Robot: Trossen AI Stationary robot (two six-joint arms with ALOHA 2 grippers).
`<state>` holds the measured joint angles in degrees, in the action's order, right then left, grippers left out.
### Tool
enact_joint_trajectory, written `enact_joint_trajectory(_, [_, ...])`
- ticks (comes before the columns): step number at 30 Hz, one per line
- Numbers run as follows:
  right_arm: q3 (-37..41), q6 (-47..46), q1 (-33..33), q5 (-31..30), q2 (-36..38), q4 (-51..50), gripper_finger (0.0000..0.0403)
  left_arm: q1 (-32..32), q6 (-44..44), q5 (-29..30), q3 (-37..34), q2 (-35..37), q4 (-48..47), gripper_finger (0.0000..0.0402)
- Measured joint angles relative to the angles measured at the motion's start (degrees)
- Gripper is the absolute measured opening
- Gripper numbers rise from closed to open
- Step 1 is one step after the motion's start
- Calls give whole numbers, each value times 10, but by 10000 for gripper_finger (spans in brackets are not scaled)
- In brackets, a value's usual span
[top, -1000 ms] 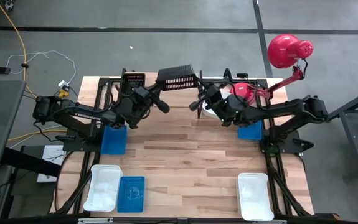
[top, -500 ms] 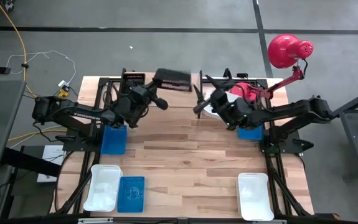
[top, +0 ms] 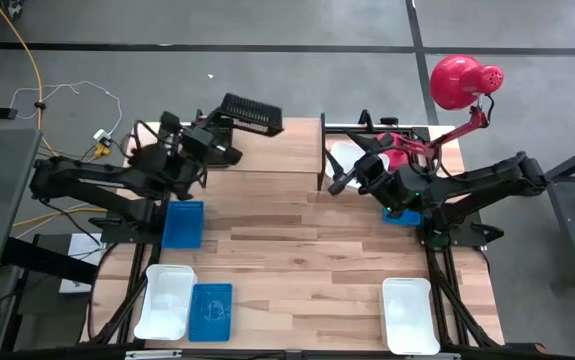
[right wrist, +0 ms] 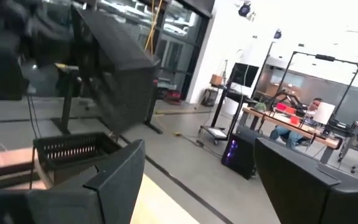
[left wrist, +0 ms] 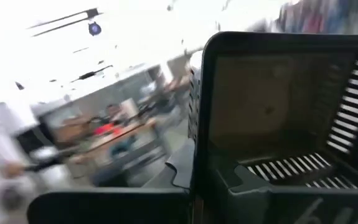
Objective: Stack baskets on shelf by color
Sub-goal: Stack the black bin on the black bin on the shelf
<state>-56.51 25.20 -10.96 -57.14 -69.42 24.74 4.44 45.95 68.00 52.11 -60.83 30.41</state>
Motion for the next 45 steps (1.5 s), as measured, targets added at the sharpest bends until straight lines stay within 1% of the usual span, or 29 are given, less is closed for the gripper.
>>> enact_joint_trajectory(3, [0, -13, -1, -1, 3, -33, 288, -19, 8, 47, 90, 5, -204, 0])
enact_joint_trajectory(5, [0, -28, -1, -1, 3, -52, 288, -24, -4, 64, 152, 1, -325, 0])
enact_joint_trajectory(9, [0, -60, 1, 3, 3, -91, 288, -19, -45, 66, 259, -19, -520, 0])
enact_joint_trajectory(11, [0, -72, 1, 3, 3, -106, 288, -12, -70, 51, 308, -32, -602, 0])
enact_joint_trajectory(13, [0, -73, 1, 4, 3, -117, 288, -4, -110, 14, 353, -42, -687, 0])
enact_joint_trajectory(17, [0, -89, 0, 6, 2, -132, 288, 32, -230, -129, 436, -70, -868, 0])
enact_joint_trajectory(19, [0, -94, 0, 7, 2, -139, 288, 57, -272, -195, 466, -86, -947, 0])
enact_joint_trajectory(24, [0, -109, 0, 15, 2, -156, 288, 115, -301, -300, 505, -127, -1124, 0])
enact_joint_trajectory(26, [0, -116, 0, 18, 2, -160, 288, 137, -304, -327, 508, -142, -1170, 0])
enact_joint_trajectory(29, [0, -124, 0, 23, 2, -165, 288, 176, -293, -340, 508, -157, -1201, 0])
enact_joint_trajectory(34, [0, -134, 0, 26, 2, -176, 288, 238, -225, -344, 508, -158, -1175, 0])
enact_joint_trajectory(37, [0, -145, 0, 26, 2, -190, 288, 268, -181, -360, 508, -158, -1163, 0])
enact_joint_trajectory(41, [0, -149, 1, 25, 2, -197, 288, 306, -130, -404, 508, -158, -1163, 0])
enact_joint_trajectory(45, [0, -151, 1, 25, 2, -197, 288, 329, -107, -409, 509, -172, -1163, 0])
